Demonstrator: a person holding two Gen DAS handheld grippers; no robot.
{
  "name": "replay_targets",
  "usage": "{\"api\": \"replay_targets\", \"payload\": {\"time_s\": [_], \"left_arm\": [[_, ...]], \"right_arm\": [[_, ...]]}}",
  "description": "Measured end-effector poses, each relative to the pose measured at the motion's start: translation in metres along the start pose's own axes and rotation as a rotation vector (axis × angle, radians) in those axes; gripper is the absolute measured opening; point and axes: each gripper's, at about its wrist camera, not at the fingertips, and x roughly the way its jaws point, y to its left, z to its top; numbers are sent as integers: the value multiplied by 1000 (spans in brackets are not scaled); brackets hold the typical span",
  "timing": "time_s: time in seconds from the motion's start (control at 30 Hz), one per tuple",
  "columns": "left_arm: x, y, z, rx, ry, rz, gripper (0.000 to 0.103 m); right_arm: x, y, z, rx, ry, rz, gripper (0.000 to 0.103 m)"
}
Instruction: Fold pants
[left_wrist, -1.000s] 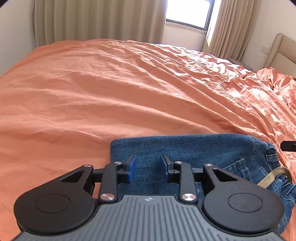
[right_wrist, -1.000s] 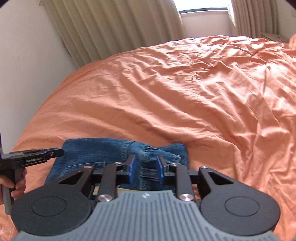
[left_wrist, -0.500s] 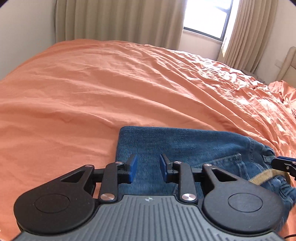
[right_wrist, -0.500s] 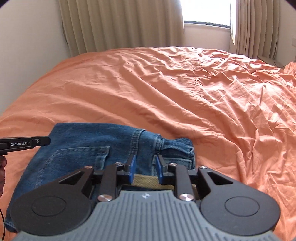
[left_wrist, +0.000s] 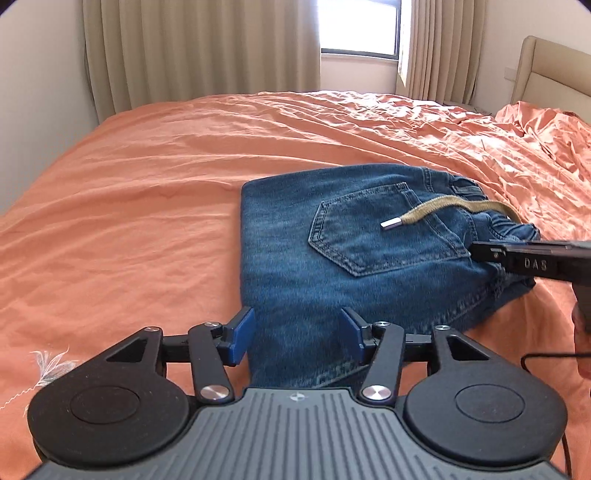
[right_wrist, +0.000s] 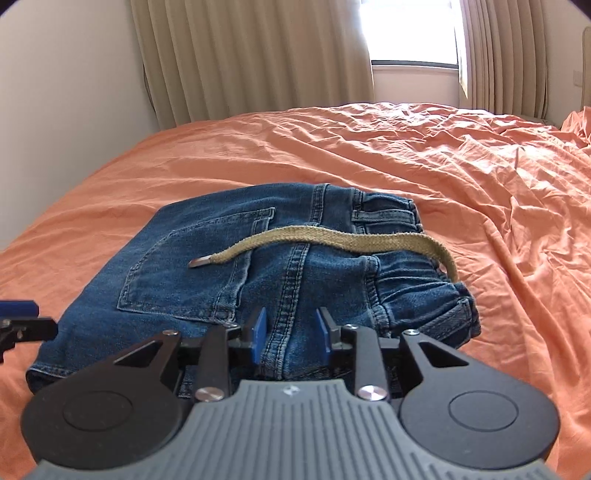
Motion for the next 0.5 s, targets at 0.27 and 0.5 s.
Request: {"api": "replay_targets", "payload": {"time_s": [0.27,0.5], "left_arm": [[-2,-15,-29,87,-7,85,77],[2,-32,-50,180,-46,127,79]], "right_arm": [[-2,-5,-3,11,-5,34,26],[-2,-13,-3,47,0,69,28]]}}
